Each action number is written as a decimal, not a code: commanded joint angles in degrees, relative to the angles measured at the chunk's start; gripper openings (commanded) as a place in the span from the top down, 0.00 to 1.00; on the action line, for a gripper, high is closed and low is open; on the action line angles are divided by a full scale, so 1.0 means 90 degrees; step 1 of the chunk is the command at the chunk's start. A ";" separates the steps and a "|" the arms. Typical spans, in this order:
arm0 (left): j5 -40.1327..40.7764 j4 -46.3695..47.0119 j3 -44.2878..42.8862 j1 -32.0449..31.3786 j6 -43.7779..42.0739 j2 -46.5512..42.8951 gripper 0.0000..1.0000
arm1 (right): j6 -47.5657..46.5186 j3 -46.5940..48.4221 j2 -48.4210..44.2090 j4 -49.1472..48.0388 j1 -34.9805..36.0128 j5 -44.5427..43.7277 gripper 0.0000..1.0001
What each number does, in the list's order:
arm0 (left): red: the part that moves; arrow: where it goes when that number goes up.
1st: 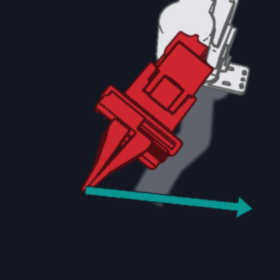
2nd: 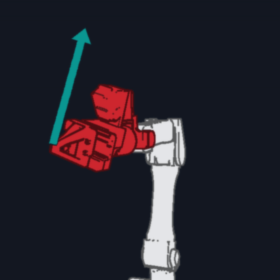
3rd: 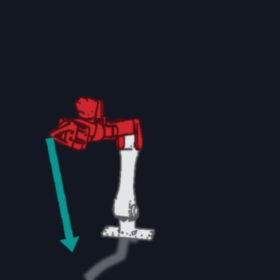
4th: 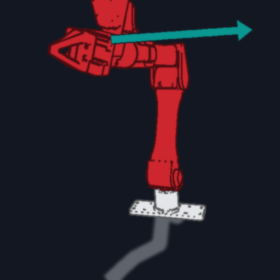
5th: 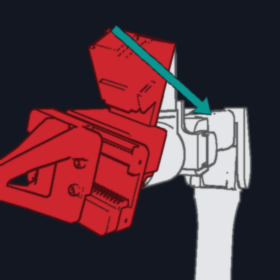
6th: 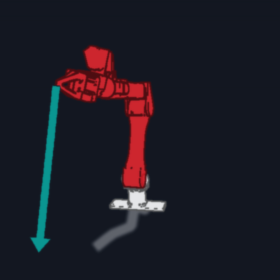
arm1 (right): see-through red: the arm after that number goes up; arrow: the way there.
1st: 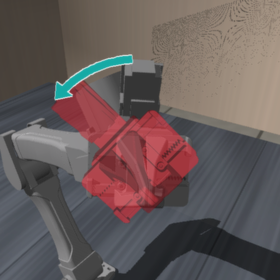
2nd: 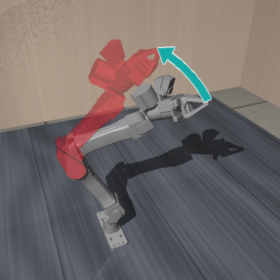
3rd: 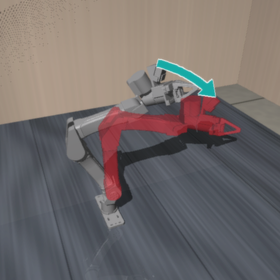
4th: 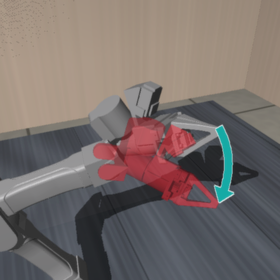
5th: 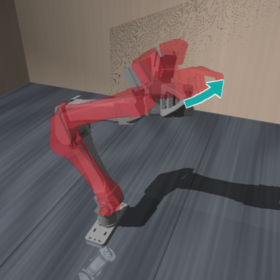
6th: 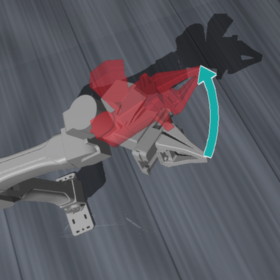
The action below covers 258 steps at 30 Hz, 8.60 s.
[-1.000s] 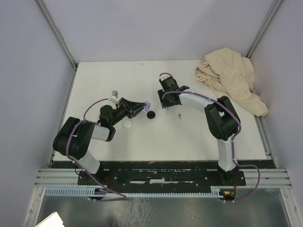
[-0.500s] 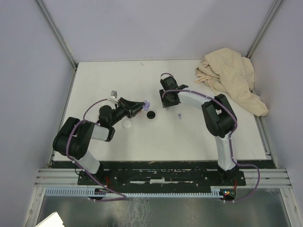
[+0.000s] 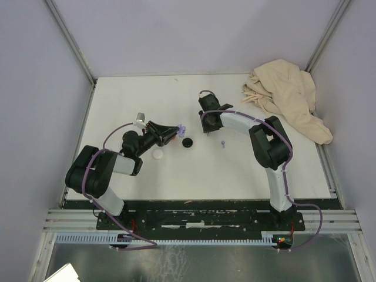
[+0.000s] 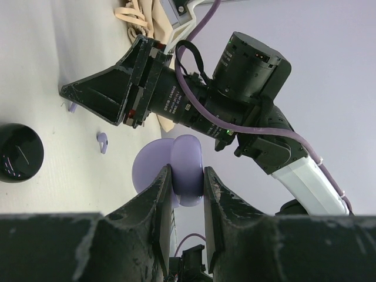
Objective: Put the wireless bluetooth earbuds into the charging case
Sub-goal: Pick up the earbud from the center of the board, then place the earbud in the charging case, then pick up the earbud from the center of the board.
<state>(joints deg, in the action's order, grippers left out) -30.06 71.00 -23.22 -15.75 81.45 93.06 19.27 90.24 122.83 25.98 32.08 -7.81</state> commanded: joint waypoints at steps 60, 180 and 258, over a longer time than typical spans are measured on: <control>-0.1142 0.0138 -0.1760 -0.0829 0.0879 0.1614 0.97 | -0.3683 -0.6649 -0.4431 -0.9959 0.0165 0.3481 0.98; -0.1562 0.1066 -0.1763 -0.0541 0.1170 0.1865 0.97 | -0.0803 -0.2241 -0.2800 -0.0289 -0.0265 -0.0340 0.35; -0.1747 0.1130 -0.1586 -0.0601 0.1172 0.1755 0.97 | -0.1046 -0.3749 -0.4360 -0.2823 -0.0582 0.1125 0.99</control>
<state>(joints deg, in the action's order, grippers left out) -44.16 75.66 -37.47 -20.93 91.24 108.18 10.68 62.70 94.41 17.76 26.94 -0.95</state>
